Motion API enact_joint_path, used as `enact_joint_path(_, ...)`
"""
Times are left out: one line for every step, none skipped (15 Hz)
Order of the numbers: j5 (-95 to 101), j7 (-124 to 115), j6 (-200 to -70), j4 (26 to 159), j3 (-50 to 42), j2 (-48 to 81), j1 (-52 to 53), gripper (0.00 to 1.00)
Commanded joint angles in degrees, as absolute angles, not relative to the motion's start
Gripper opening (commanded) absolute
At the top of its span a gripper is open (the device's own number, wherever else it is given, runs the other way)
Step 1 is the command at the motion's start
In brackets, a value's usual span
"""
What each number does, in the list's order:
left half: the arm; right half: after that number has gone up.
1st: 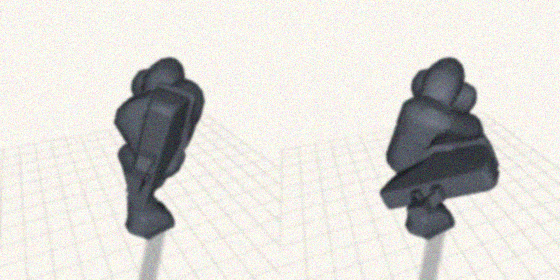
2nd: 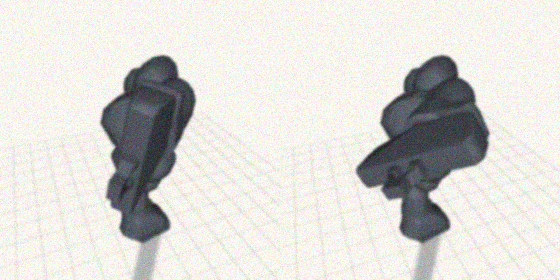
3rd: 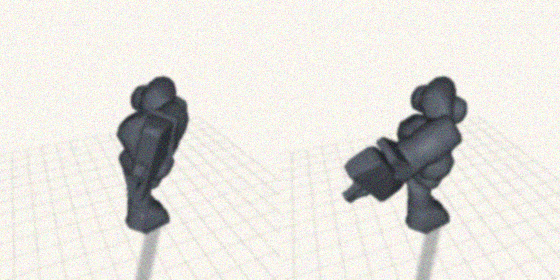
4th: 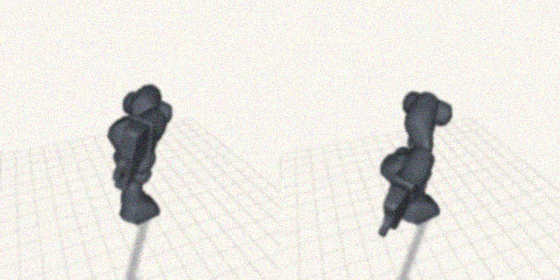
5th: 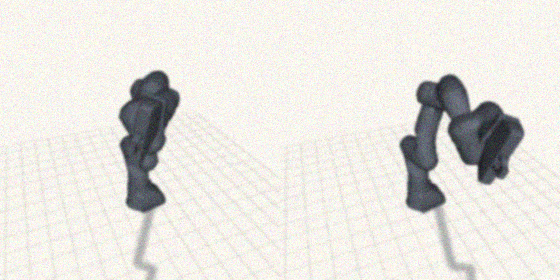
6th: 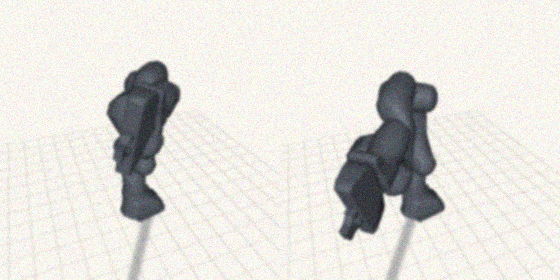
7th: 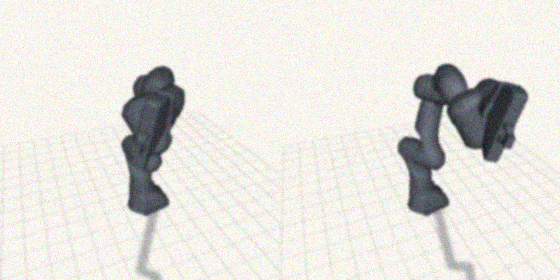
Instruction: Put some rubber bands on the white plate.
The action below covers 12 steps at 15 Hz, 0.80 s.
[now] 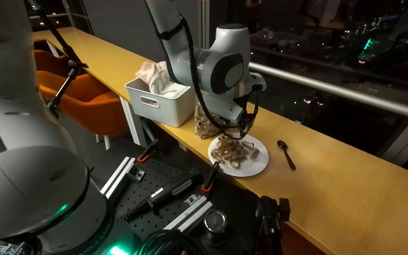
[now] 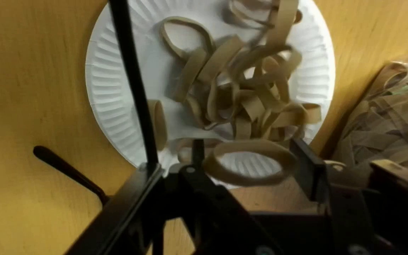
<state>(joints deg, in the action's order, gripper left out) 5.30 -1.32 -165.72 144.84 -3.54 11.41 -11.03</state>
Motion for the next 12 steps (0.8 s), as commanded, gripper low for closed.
enact_joint_path(1.7,2.1,-167.3,144.4,-3.8,12.2,-10.7,0.94)
enact_joint_path(1.3,2.4,-167.3,144.6,-3.8,12.0,-10.7,0.99)
enact_joint_path(1.2,2.6,-167.3,145.0,-4.0,11.5,-10.7,1.00)
enact_joint_path(1.1,2.6,-167.2,145.3,-4.1,11.1,-10.7,1.00)
enact_joint_path(0.9,2.8,-167.2,145.7,-4.1,10.7,-10.7,1.00)
enact_joint_path(0.9,2.8,-167.2,146.2,-4.2,10.2,-10.6,1.00)
enact_joint_path(1.3,2.5,-166.9,146.7,-4.5,9.7,-10.4,1.00)
enact_joint_path(1.5,2.3,-166.6,147.2,-4.7,9.3,-10.3,1.00)
enact_joint_path(1.9,2.1,-166.3,147.8,-4.9,8.8,-10.2,1.00)
enact_joint_path(2.3,1.9,-166.0,148.3,-5.3,8.4,-10.1,1.00)
enact_joint_path(2.6,1.7,-166.0,149.0,-5.6,7.9,-10.0,1.00)
enact_joint_path(2.5,1.6,-166.3,149.8,-5.7,7.3,-10.0,1.00)
